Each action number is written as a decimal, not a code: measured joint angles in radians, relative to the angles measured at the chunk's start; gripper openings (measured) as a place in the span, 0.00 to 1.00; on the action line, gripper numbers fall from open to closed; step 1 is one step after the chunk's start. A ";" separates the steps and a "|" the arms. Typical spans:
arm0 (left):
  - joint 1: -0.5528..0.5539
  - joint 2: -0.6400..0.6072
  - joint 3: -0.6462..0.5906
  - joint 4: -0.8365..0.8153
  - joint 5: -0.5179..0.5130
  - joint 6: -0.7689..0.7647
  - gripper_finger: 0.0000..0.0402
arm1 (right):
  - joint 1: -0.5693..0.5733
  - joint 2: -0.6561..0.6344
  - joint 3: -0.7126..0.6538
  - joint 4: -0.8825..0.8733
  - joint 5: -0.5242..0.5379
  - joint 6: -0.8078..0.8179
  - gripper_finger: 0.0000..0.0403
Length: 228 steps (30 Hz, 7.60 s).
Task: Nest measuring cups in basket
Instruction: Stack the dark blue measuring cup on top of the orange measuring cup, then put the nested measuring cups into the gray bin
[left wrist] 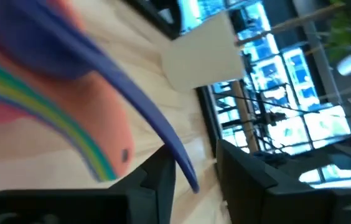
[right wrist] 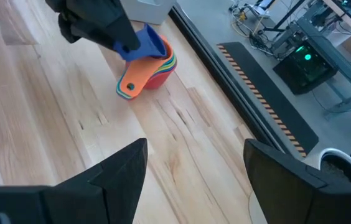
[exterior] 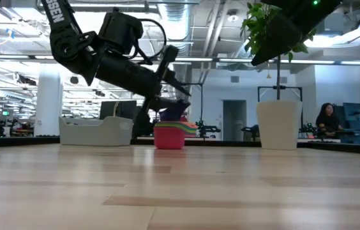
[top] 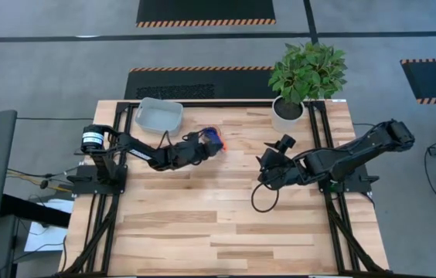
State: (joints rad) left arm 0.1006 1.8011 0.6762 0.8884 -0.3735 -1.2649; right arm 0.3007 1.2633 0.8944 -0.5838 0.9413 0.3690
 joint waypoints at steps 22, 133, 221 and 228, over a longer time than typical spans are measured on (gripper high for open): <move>0.024 0.000 0.121 -0.199 0.108 0.106 0.30 | -0.008 0.001 0.000 0.036 -0.053 0.026 0.72; 0.354 -0.036 0.272 -0.934 0.230 0.407 0.25 | -0.342 0.097 -0.129 0.598 -0.602 -0.157 0.72; 0.710 -0.643 -0.294 -0.895 -0.221 0.120 0.23 | -0.337 0.098 -0.132 0.511 -0.573 -0.161 0.72; 0.708 -0.561 -0.299 -0.850 -0.215 0.033 0.23 | -0.344 0.098 -0.131 0.520 -0.573 -0.161 0.72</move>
State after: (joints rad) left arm 0.8084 1.2398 0.3770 0.0386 -0.5887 -1.2324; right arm -0.0432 1.3609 0.7629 -0.0634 0.3678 0.2085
